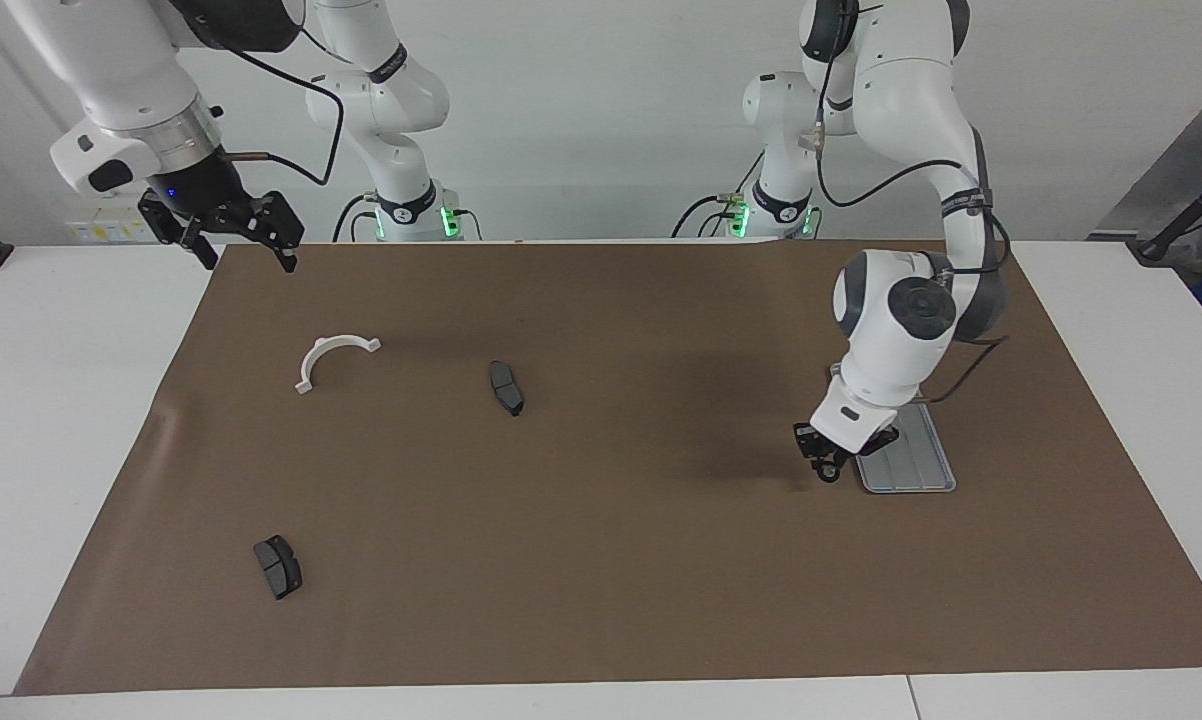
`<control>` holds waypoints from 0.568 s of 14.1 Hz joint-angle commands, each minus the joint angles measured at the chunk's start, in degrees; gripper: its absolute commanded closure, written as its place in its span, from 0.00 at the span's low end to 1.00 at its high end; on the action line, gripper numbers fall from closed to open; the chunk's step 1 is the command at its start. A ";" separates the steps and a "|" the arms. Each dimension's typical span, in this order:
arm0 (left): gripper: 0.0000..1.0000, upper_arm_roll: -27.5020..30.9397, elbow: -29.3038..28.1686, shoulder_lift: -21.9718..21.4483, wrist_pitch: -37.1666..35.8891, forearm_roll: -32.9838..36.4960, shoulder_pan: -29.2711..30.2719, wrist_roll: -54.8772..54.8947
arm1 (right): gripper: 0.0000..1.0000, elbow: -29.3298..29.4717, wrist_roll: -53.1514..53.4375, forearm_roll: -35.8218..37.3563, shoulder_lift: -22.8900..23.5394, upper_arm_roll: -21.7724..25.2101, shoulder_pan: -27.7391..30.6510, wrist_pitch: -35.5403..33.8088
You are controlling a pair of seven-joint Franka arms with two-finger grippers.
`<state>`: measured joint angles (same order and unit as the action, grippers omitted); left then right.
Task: Pick bearing gear from pile to tray
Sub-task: 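Carry the third gear over the tray with the left gripper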
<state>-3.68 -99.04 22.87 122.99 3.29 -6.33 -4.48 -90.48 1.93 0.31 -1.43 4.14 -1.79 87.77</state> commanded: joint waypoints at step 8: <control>0.85 -0.45 -12.66 -6.70 5.14 -1.01 8.52 15.73 | 0.00 -1.45 -0.88 -1.54 -1.20 -0.27 0.65 0.47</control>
<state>-3.69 -108.52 18.19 125.13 3.20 0.67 9.57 -90.48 1.93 0.31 -1.43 4.14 -1.79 87.77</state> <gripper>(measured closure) 0.683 0.000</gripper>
